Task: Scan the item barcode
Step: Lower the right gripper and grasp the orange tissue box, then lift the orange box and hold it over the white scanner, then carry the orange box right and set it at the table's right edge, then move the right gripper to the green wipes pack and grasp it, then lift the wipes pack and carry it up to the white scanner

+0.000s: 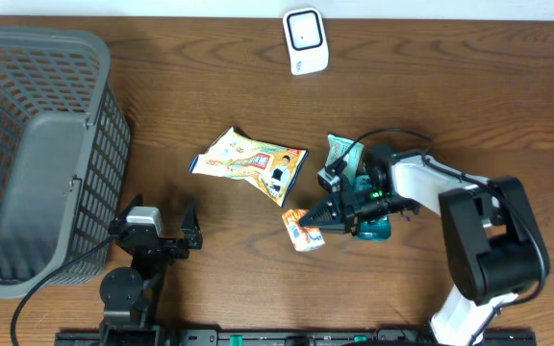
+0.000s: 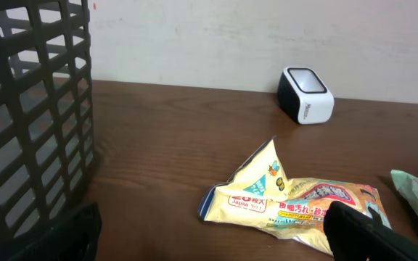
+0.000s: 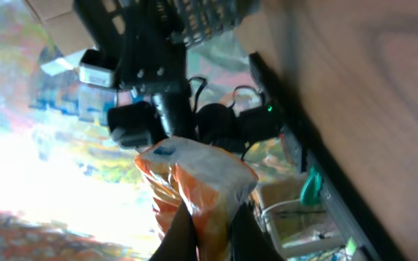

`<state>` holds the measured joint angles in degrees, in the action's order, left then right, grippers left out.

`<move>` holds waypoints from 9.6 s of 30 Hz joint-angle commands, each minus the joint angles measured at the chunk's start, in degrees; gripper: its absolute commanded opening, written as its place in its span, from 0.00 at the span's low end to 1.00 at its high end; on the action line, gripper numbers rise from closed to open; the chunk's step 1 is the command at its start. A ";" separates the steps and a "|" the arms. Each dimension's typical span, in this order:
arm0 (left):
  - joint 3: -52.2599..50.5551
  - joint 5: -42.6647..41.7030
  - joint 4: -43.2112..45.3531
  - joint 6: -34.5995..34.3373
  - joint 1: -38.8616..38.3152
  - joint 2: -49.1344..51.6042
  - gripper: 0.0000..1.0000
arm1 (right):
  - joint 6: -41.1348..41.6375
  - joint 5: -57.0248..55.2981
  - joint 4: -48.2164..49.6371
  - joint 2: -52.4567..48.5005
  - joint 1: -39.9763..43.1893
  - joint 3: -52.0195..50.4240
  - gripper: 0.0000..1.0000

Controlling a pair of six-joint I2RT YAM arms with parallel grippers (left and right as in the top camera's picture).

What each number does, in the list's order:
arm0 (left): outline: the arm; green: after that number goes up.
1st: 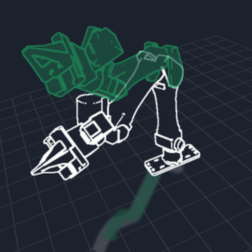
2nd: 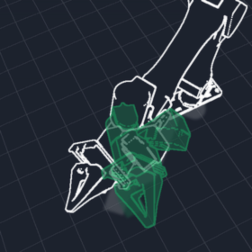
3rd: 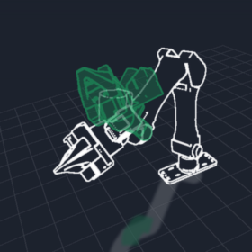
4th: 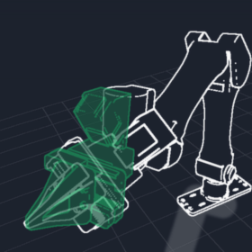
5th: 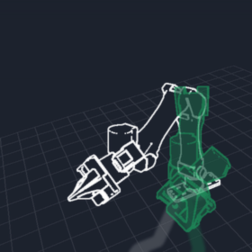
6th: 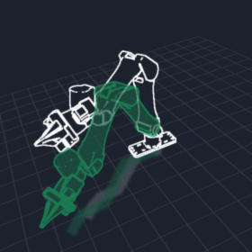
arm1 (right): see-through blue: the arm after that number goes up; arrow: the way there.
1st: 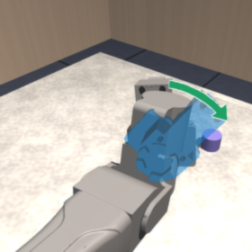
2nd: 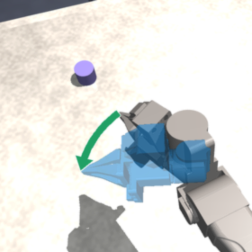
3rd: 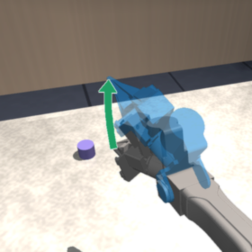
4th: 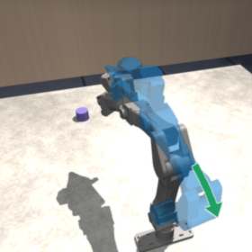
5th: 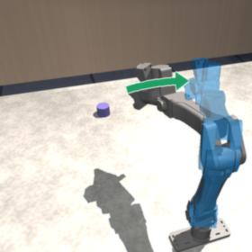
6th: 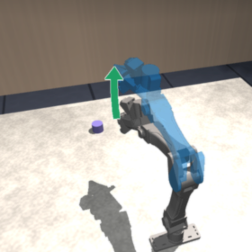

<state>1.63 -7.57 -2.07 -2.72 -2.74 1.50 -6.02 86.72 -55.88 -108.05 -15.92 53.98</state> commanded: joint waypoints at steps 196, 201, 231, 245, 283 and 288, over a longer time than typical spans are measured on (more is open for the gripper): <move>-1.40 -0.57 -1.11 0.79 -0.20 -0.13 0.98 | 30.93 -81.99 -32.13 -33.46 -11.82 72.50 0.01; -1.40 -0.57 -1.11 0.79 -0.20 -0.13 0.98 | -1.18 -48.65 -35.82 -27.56 -7.26 72.76 0.01; -1.40 -0.57 -1.09 0.79 -0.20 -0.13 0.98 | 2.97 -9.03 -41.62 -21.97 -0.98 71.38 0.01; -1.40 -0.57 -1.09 0.79 -0.20 -0.13 0.98 | 0.81 -23.71 -41.46 -14.71 -0.94 65.40 0.01; -1.40 -0.57 -1.11 0.79 -0.20 -0.13 0.98 | 16.24 -81.31 29.99 -6.49 -2.89 47.50 0.01; -1.40 -0.57 -1.11 0.79 -0.20 -0.13 0.98 | 16.17 -89.42 40.44 -8.24 -4.52 47.50 0.01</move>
<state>1.63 -7.57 -2.07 -2.70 -2.74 1.50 9.19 5.28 -19.75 -115.83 -18.65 100.84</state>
